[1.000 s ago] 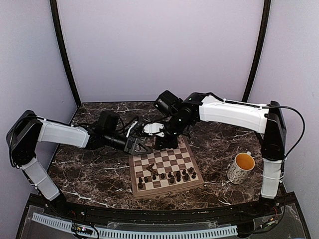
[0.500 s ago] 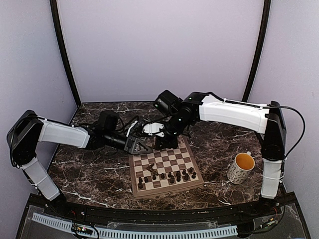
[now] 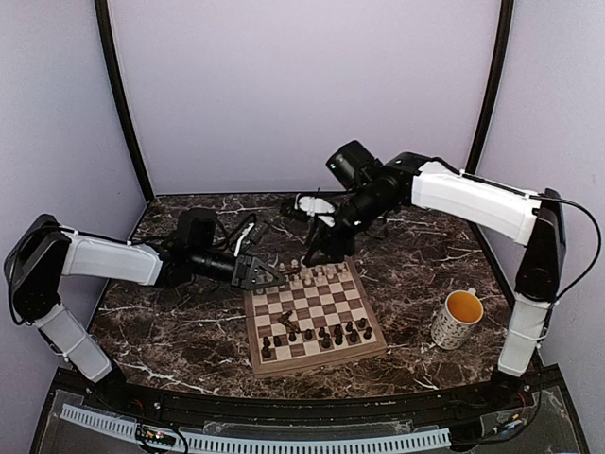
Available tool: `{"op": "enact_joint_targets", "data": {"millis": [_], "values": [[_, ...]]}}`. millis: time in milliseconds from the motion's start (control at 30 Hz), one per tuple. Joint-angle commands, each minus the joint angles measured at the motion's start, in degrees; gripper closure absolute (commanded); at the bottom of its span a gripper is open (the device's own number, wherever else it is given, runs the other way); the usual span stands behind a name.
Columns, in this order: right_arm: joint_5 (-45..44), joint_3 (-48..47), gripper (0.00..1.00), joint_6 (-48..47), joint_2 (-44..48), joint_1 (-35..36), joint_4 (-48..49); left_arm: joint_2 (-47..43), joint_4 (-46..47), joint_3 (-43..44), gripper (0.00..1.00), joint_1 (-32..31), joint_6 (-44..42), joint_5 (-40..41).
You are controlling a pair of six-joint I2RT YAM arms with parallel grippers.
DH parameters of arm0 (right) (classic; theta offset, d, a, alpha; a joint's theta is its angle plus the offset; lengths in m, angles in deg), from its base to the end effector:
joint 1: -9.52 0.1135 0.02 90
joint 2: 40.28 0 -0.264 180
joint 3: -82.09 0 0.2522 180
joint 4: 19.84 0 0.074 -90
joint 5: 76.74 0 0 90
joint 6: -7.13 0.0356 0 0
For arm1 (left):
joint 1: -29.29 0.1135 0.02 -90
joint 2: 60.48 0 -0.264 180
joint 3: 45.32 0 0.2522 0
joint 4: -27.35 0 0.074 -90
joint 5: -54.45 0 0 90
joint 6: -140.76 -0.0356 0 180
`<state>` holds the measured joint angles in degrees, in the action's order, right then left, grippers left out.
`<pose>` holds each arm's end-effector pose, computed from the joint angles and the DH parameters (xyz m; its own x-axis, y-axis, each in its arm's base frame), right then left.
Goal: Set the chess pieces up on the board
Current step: Pass from the right arm to the left, then pass from the left arm to the right
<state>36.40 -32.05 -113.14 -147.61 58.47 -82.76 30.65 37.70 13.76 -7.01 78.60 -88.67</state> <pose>0.2578 0.3173 0.3068 -0.0487 -0.7618 -0.6460 -0.9980 0.0633 0.0007 0.2471 -0.2169 0.2084 -0.7091 0.1732 -0.6835 0.7047 0.1409 -0.6954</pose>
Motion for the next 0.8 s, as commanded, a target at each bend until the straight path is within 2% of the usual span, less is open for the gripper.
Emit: {"op": "enact_joint_targets", "data": {"millis": [0,233,333,467,633,767], "values": [[15.86,3.85,0.44,10.8,6.79,-7.34,7.72,-8.34,3.26,-2.18,0.94,-0.2,-5.01,5.8],[42.22,8.13,0.42,27.45,2.0,-10.89,17.73,-17.46,4.62,-5.78,0.95,-0.27,-13.19,13.8],[47.83,9.97,0.39,37.31,0.42,-10.85,26.93,-18.27,4.57,-5.96,0.96,-0.29,-14.33,15.05],[51.33,9.67,0.36,47.52,-1.87,-10.1,36.22,-17.82,4.49,-5.76,0.96,-0.25,-14.66,14.98],[51.85,7.42,0.36,49.46,-4.59,-7.83,37.09,-17.36,3.49,-5.2,0.96,-0.26,-15.21,14.35],[52.04,6.81,0.39,51.87,-6.27,-6.58,39.67,-16.67,3.06,-4.64,0.96,-0.2,-15.22,13.22]]}}
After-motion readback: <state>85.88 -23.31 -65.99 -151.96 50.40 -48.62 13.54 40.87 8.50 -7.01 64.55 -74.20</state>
